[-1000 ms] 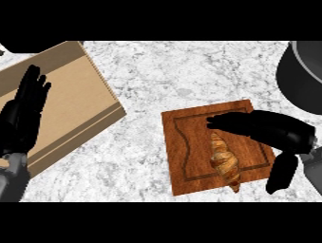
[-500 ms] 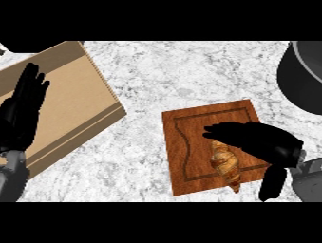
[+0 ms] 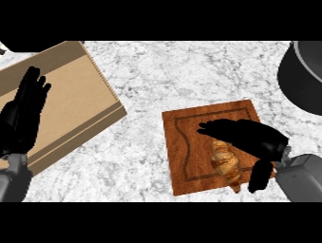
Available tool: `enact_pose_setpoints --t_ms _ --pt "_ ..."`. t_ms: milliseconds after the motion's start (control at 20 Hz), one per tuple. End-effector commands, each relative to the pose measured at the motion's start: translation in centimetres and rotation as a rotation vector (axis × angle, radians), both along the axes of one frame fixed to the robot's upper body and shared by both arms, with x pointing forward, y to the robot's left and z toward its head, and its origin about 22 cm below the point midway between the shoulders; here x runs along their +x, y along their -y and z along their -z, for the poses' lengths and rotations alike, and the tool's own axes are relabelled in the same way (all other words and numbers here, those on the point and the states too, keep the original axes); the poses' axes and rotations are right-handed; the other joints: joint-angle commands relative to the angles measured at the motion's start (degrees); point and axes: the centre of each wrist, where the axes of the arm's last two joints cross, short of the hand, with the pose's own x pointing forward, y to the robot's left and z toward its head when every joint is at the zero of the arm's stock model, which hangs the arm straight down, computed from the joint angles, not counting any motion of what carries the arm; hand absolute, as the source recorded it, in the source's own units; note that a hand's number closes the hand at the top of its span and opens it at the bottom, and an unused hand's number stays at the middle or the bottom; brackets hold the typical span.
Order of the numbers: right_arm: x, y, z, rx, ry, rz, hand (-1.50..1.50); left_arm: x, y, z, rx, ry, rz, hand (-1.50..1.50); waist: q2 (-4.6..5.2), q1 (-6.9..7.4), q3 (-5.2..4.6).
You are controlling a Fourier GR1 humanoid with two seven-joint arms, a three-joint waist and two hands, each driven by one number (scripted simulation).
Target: Pick the croissant from the cutting board and place it in the pot
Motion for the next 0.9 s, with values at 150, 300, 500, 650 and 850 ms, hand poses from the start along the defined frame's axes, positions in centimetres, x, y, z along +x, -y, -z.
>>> enact_pose_setpoints --t_ms 150,300,500,650,850 --pt "-0.2 -2.1 2.2 -0.044 0.002 0.023 -1.50 1.0 -0.3 -1.0 0.003 -0.002 0.010 0.00 0.01 -0.04 -0.01" --pt "0.0 -1.0 3.8 -0.058 -0.002 0.029 -1.50 -0.8 -0.6 -1.8 0.006 -0.012 0.017 0.00 -0.03 0.13 0.01" --pt "1.1 -1.2 4.8 -0.057 0.050 -0.086 1.50 0.9 -1.3 0.9 -0.004 -0.010 0.013 0.00 0.16 0.24 0.00" --pt "1.8 -2.9 4.0 -0.062 0.085 -0.126 1.50 2.0 -1.2 -1.0 -0.005 0.015 0.003 0.00 0.09 0.05 -0.01" --pt "0.0 -2.7 5.3 -0.044 0.077 -0.119 1.50 0.1 -0.4 -0.9 0.004 -0.014 0.012 0.00 -0.05 -0.06 -0.01"
